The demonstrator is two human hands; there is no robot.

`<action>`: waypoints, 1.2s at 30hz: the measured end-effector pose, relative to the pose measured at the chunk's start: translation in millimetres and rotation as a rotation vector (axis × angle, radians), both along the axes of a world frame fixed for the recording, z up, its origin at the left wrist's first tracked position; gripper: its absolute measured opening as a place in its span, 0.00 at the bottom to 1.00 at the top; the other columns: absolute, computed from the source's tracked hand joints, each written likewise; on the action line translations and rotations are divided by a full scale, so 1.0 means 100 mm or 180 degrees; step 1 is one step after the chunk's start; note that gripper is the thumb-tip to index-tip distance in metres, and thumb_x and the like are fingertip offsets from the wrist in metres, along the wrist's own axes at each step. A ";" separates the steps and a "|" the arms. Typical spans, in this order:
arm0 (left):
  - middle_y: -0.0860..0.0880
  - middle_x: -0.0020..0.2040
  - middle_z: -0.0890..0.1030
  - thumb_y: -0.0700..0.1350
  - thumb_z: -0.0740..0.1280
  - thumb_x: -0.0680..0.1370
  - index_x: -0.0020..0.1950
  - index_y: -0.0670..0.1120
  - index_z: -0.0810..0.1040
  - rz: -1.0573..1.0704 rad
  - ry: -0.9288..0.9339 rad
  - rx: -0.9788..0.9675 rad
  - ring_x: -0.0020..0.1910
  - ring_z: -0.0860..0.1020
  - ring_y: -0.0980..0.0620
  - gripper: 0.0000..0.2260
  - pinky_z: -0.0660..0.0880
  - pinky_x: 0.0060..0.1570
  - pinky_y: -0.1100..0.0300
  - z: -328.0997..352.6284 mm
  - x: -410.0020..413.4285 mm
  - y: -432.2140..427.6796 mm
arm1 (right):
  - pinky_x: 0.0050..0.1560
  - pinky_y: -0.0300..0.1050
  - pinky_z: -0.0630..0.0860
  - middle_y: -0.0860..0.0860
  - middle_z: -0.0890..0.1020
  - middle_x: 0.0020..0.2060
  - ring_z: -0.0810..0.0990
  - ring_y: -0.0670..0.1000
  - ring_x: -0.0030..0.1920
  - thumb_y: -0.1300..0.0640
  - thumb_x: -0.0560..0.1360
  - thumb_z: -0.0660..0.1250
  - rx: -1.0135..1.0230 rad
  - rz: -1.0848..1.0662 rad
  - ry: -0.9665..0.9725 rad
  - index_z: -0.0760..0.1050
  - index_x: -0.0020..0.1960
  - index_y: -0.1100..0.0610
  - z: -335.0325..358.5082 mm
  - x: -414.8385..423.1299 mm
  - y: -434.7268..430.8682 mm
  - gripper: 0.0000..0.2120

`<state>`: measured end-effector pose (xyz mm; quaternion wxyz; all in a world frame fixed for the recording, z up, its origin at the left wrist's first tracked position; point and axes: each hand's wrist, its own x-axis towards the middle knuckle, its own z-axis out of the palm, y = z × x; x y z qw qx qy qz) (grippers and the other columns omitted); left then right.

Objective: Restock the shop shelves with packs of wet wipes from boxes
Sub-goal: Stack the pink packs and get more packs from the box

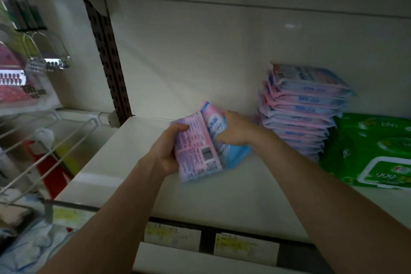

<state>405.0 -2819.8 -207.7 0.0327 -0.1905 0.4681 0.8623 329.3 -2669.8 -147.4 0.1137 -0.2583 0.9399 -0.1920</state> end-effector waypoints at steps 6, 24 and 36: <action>0.42 0.41 0.83 0.42 0.65 0.77 0.54 0.41 0.76 0.0179 -0.0395 -0.0981 0.35 0.82 0.47 0.08 0.80 0.35 0.56 0.08 -0.32 -0.06 | 0.46 0.43 0.70 0.59 0.77 0.60 0.77 0.59 0.58 0.60 0.76 0.62 0.0301 -0.0423 0.0410 0.71 0.61 0.62 0.10 -0.11 -0.04 0.14; 0.43 0.43 0.82 0.43 0.63 0.78 0.55 0.43 0.73 0.0025 -0.0642 -0.0930 0.39 0.82 0.46 0.07 0.79 0.39 0.51 0.01 -0.29 -0.46 | 0.59 0.48 0.74 0.53 0.74 0.65 0.75 0.56 0.61 0.67 0.75 0.57 0.0101 0.0226 0.0237 0.64 0.72 0.51 0.01 -0.34 -0.28 0.26; 0.43 0.41 0.82 0.43 0.62 0.78 0.45 0.44 0.75 0.0216 -0.0511 -0.0642 0.42 0.80 0.45 0.05 0.76 0.43 0.49 0.01 -0.15 -0.56 | 0.58 0.50 0.69 0.53 0.72 0.65 0.73 0.58 0.64 0.44 0.69 0.72 0.1077 0.0441 0.0562 0.63 0.69 0.52 -0.24 -0.29 -0.34 0.34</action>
